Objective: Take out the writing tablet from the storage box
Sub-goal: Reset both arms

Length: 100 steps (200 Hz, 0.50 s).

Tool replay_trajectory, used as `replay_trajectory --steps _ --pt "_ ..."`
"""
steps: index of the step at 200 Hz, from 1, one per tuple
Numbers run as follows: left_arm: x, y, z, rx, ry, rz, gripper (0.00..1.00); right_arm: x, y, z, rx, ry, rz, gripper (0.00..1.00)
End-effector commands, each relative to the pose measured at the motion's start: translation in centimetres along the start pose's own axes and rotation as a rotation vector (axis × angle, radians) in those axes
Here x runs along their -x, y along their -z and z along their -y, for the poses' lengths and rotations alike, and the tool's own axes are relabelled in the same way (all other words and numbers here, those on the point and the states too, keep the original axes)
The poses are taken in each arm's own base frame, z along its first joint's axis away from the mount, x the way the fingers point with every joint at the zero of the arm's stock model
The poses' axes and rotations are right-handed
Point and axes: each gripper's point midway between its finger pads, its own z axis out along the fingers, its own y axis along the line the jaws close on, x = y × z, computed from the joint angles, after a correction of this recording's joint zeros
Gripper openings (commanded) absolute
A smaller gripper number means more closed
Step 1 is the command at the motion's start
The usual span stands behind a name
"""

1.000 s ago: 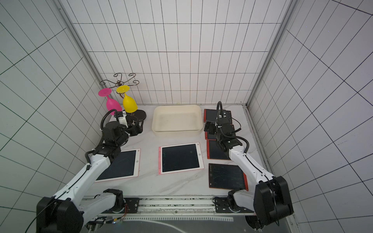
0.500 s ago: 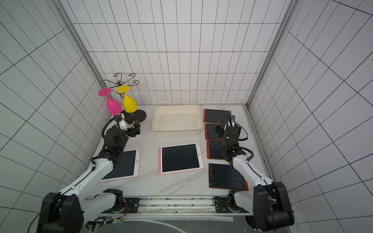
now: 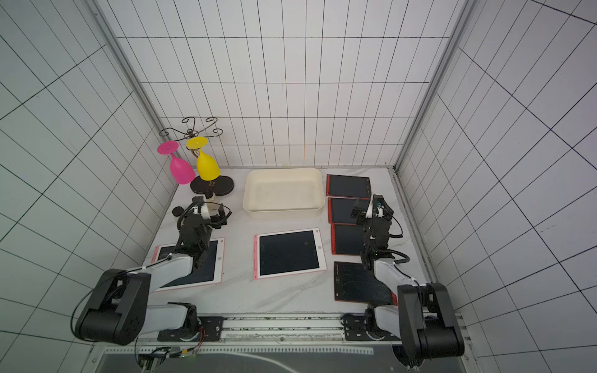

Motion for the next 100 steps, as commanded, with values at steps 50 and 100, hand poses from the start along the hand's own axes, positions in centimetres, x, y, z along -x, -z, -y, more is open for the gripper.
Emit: replay_trajectory --steps 50,100 --pt "-1.9 -0.1 -0.2 -0.004 -0.006 0.104 0.97 -1.3 -0.3 0.3 0.042 0.022 0.057 0.98" --pt "-1.9 -0.2 0.6 -0.045 -0.023 0.094 0.97 -1.7 -0.3 1.1 0.014 0.019 0.026 0.98"
